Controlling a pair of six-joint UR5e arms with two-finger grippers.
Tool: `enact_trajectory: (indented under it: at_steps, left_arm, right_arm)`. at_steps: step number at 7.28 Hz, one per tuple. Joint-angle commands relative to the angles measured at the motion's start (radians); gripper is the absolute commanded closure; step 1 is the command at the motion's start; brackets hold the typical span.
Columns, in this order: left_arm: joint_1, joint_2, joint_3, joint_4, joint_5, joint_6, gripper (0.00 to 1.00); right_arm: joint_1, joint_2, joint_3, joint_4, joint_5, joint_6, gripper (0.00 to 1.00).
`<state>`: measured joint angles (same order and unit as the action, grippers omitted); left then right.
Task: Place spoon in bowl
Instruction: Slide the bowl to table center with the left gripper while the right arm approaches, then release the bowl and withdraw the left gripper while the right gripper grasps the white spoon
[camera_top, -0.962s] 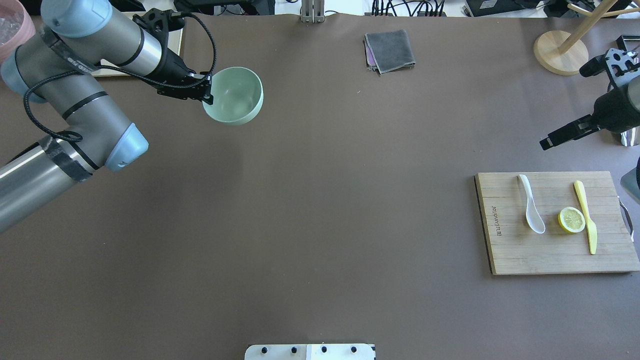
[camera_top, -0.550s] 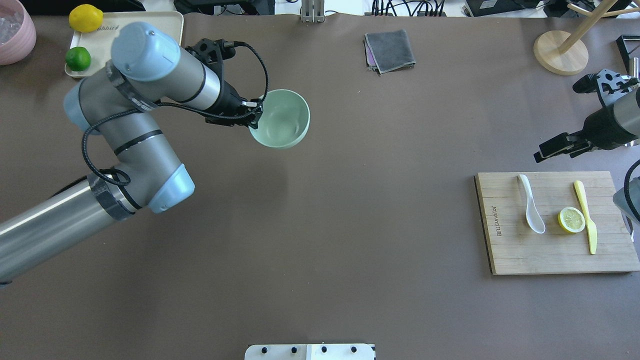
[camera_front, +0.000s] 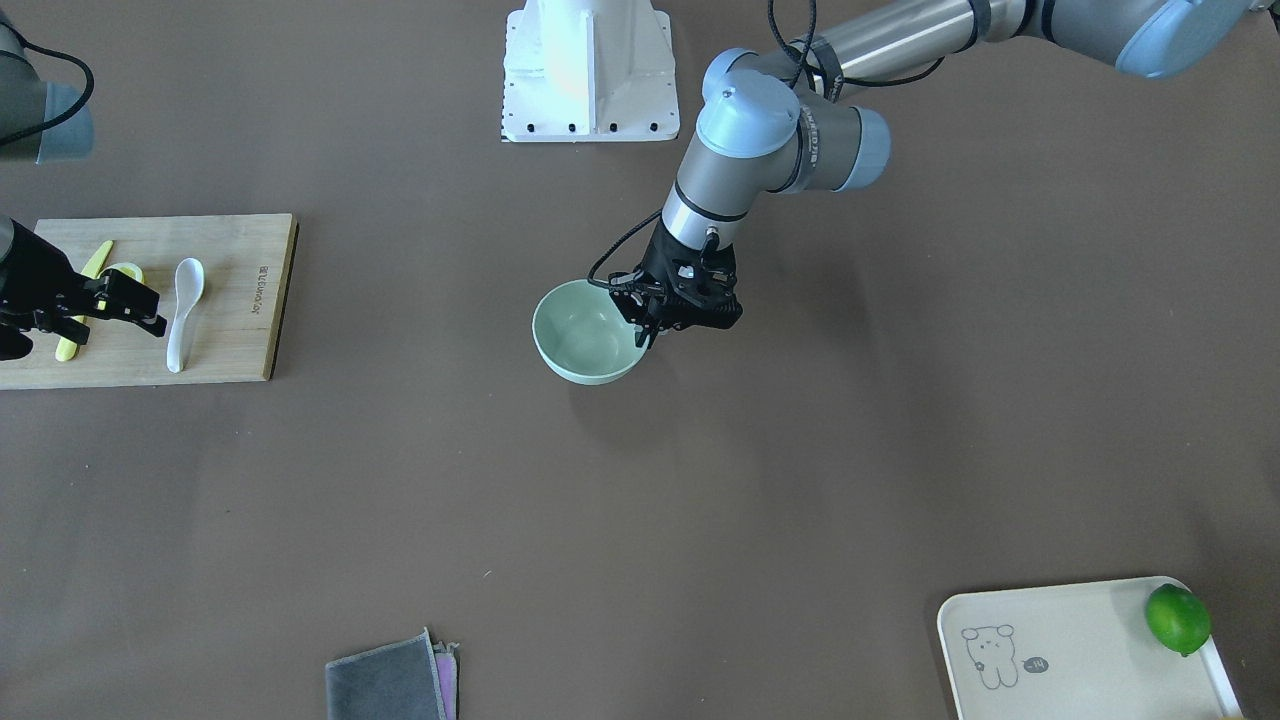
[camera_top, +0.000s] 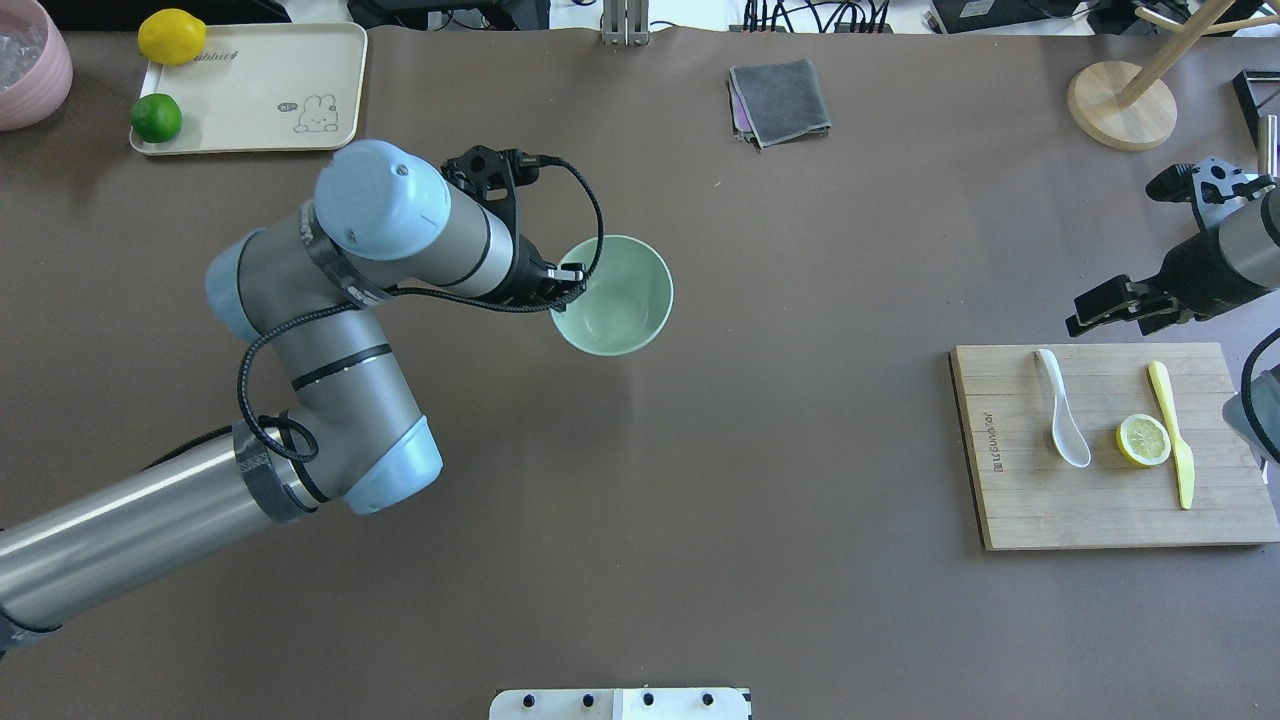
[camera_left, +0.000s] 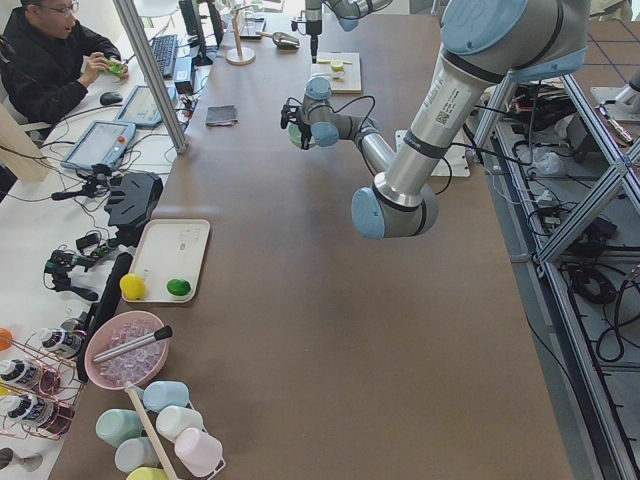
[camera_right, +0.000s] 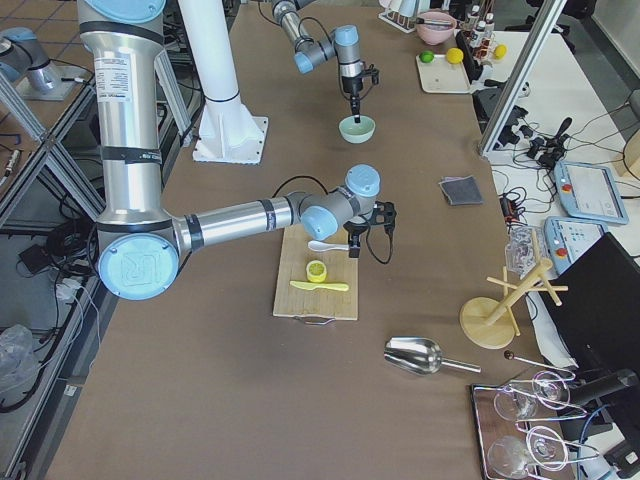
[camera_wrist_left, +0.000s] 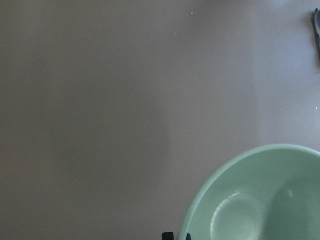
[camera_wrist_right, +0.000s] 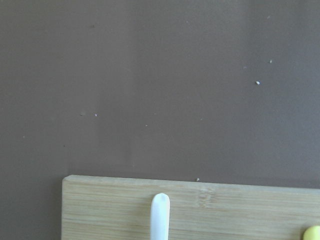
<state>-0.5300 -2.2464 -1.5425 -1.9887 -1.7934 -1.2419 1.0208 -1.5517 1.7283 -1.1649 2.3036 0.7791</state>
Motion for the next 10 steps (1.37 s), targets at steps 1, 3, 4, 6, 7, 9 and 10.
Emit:
enact_trajectory:
  at_steps: [1,3,4,6,7,9,10]
  left_arm:
    - [0.028,0.004,0.002,-0.001,0.049,0.005,1.00]
    - [0.021,0.011,-0.017,-0.004,0.052,0.009,0.02]
    - [0.007,0.023,-0.054,-0.002,0.048,0.010,0.02]
    - [-0.063,0.024,-0.074,-0.001,0.028,0.047,0.02]
    - [-0.096,0.027,-0.074,-0.001,-0.013,0.096,0.02]
    - [-0.114,0.030,-0.074,-0.002,-0.026,0.099,0.02]
    - [-0.116,0.030,-0.076,-0.002,-0.026,0.102,0.02]
  right_arm:
    - [-0.021,0.008,0.004,0.002,-0.012,0.025,0.00]
    - [-0.056,0.010,0.004,0.002,-0.032,0.046,0.00]
    - [-0.094,0.010,0.005,0.007,-0.056,0.104,0.00]
    - [-0.108,-0.002,0.005,0.007,-0.078,0.111,0.00]
    - [-0.113,-0.013,0.005,0.007,-0.094,0.109,0.00]
    - [-0.116,-0.016,-0.001,0.007,-0.096,0.101,0.00]
    - [-0.132,-0.014,-0.007,0.005,-0.116,0.101,0.00]
